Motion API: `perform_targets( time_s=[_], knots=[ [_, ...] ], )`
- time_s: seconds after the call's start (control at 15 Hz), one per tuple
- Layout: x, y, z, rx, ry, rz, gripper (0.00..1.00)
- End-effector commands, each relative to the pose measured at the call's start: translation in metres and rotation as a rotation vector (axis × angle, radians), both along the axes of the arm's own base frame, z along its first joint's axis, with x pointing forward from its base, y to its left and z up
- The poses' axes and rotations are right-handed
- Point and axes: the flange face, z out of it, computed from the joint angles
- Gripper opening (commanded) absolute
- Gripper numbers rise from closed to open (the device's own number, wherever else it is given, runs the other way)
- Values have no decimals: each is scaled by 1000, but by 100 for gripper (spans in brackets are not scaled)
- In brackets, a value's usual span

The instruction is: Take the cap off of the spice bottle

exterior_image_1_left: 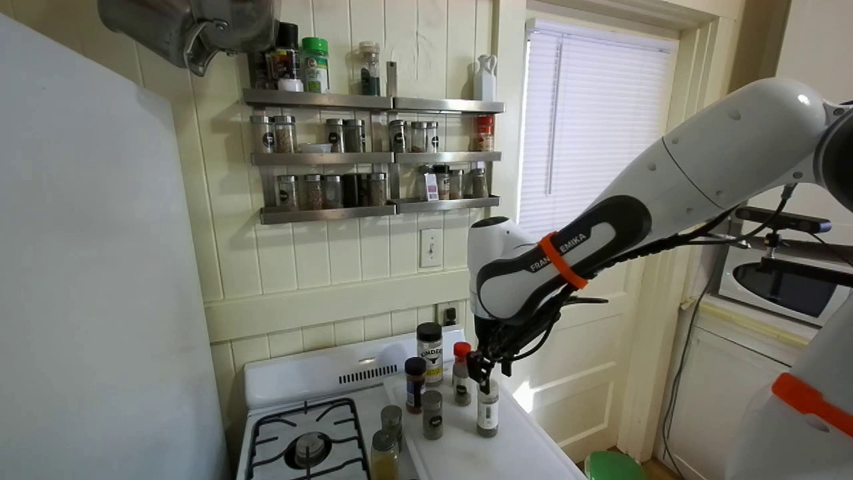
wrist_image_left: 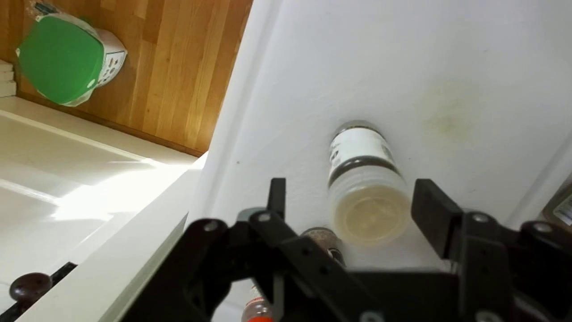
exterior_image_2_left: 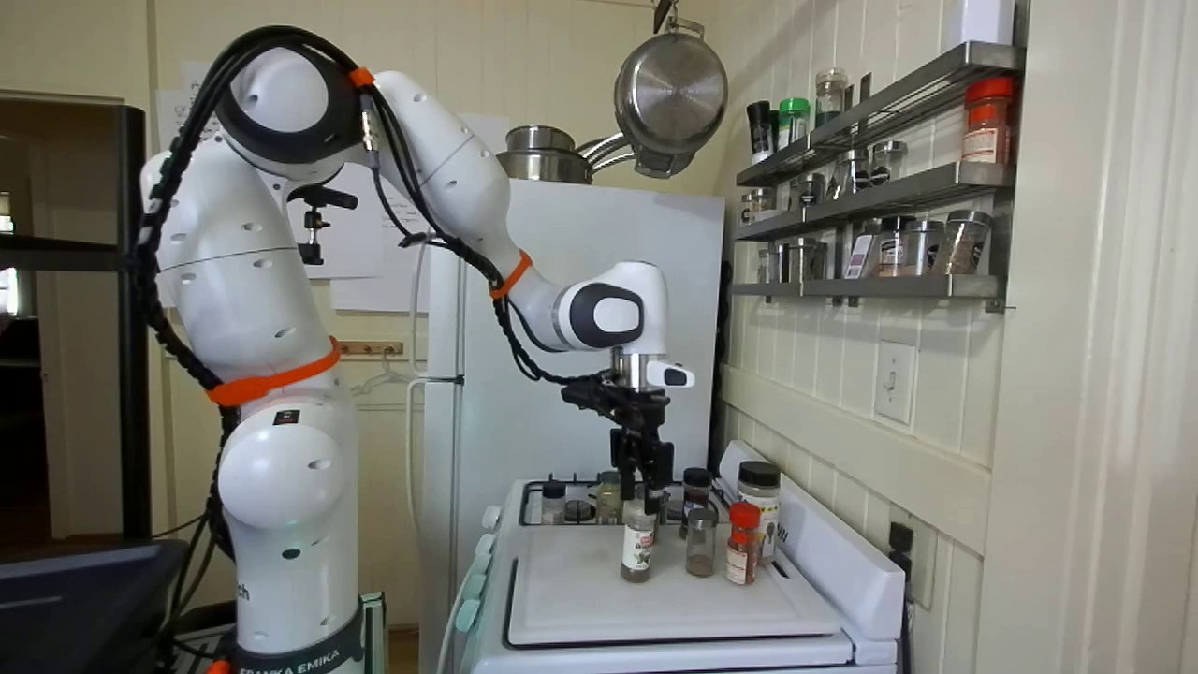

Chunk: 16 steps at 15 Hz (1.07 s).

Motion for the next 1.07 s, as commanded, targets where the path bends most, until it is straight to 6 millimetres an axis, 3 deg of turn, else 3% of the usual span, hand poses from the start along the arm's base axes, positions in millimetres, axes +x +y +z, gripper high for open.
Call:
perform_targets(
  time_s=[0.0, 0.2, 1.0],
  knots=[
    [-1, 0, -6, -8, -31, 25, 74],
    [-1, 1, -5, -1, -41, 34, 70],
    [6, 1, -8, 52, -52, 128, 78]
  ],
)
